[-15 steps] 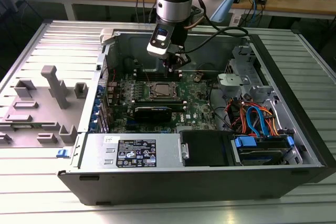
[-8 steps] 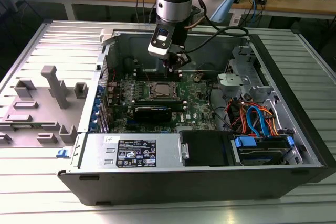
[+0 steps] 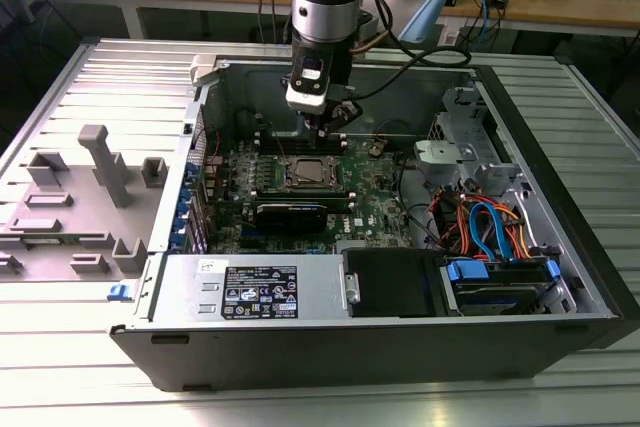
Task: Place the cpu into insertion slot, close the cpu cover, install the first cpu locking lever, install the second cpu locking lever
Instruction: 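Install the first cpu locking lever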
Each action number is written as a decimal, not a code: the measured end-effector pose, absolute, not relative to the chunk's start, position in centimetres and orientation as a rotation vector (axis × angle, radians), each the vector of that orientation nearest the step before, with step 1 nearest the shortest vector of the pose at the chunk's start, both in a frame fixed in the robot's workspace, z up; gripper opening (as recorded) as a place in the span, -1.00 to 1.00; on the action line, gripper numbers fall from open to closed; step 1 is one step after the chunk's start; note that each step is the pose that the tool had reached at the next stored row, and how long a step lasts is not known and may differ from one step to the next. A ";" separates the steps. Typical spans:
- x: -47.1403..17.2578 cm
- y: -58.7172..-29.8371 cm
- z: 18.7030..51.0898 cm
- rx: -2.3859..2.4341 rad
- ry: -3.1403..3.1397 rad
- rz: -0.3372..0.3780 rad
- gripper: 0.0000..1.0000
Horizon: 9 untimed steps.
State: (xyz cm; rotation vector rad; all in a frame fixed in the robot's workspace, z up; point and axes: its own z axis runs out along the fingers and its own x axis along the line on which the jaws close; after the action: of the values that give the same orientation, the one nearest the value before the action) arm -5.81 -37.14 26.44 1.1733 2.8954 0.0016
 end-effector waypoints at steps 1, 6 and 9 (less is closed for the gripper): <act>-6.0 -37.2 26.4 1.170 2.897 0.002 -0.79; -6.1 -37.1 26.4 1.044 2.945 0.004 -0.79; -6.2 -37.1 26.4 0.929 2.983 0.005 -0.79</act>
State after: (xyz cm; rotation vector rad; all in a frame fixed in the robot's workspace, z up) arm -6.15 -37.15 26.44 0.9295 2.9830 0.0047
